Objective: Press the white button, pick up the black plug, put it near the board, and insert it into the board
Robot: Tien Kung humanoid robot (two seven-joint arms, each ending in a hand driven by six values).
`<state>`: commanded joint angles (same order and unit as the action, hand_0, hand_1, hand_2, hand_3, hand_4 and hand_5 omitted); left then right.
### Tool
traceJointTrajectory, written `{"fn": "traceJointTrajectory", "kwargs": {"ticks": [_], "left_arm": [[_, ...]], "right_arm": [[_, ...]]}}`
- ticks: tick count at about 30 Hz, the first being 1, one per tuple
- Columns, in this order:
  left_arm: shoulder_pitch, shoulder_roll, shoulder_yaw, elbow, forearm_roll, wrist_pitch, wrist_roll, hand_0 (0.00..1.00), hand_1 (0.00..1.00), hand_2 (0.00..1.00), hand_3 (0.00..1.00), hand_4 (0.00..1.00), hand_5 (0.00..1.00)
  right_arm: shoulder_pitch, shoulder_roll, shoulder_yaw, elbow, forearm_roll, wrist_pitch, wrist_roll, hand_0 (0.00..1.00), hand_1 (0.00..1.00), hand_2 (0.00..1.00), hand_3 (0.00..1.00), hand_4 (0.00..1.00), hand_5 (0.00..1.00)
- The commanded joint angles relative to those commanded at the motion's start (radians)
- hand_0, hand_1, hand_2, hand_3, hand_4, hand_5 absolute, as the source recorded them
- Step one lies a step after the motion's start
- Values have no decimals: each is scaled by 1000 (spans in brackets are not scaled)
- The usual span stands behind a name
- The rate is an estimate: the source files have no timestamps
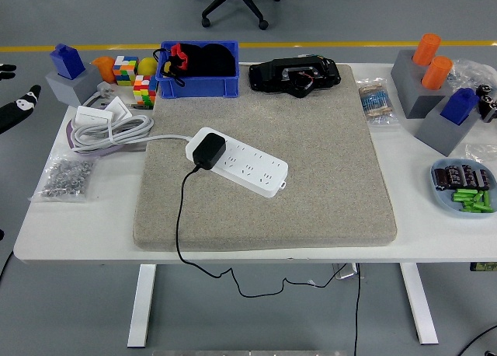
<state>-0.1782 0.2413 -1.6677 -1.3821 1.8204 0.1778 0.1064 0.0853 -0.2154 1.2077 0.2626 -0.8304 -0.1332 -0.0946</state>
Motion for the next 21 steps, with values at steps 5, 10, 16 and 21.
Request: {"fn": "traceJointTrajectory", "kwargs": {"ticks": [5, 10, 16, 21], "left_arm": [[6, -1, -1, -2, 2, 5, -4, 755, 798, 687, 707, 775, 324], [4, -3, -5, -6, 2, 0, 0, 755, 798, 711, 709, 775, 322], [6, -3, -12, -11, 2, 5, -4, 755, 797, 708, 706, 775, 322], [5, -2, -11, -14, 2, 5, -5, 756, 798, 714, 702, 774, 321]], "right_arm": [[4, -2, 5, 2, -2, -1, 2, 591, 499, 507, 531, 645, 326], [2, -3, 1, 1, 0, 0, 0, 591, 499, 507, 530, 647, 329], [5, -4, -1, 2, 1, 0, 1, 592, 499, 508, 532, 649, 330], [3, -6, -4, 1, 4, 0, 0, 593, 499, 507, 532, 649, 331]]}}
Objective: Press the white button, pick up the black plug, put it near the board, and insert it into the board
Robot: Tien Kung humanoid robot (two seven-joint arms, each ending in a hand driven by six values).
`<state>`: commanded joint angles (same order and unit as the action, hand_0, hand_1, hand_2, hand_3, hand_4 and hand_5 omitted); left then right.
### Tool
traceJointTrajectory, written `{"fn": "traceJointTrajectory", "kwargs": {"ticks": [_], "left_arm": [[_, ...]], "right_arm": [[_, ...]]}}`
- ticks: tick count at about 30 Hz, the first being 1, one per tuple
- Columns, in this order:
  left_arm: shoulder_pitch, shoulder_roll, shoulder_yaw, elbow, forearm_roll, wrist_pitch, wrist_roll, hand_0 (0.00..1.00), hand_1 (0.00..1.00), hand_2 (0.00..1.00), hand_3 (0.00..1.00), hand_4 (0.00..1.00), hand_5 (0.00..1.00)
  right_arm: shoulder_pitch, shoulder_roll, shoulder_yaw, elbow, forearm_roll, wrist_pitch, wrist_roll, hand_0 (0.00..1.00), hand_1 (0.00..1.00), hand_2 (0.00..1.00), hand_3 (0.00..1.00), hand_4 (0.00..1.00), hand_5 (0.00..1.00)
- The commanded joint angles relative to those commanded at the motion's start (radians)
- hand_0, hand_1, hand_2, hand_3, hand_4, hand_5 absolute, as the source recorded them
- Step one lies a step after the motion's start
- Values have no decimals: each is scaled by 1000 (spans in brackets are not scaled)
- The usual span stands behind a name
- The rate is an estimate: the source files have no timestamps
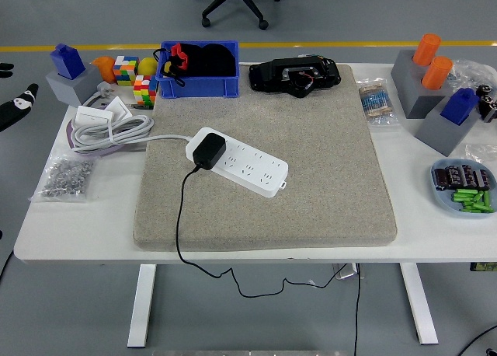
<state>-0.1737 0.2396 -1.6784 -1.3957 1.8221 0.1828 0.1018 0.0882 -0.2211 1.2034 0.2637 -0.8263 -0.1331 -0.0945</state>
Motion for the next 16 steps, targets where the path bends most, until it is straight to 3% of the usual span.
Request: {"fn": "traceJointTrajectory", "kwargs": {"ticks": [16], "left_arm": [[-7, 5, 11, 0, 3, -5, 12, 756, 798, 714, 702, 771, 317]], "right_arm": [[1, -2, -10, 2, 2, 0, 0, 593, 499, 509, 532, 650, 333]]}}
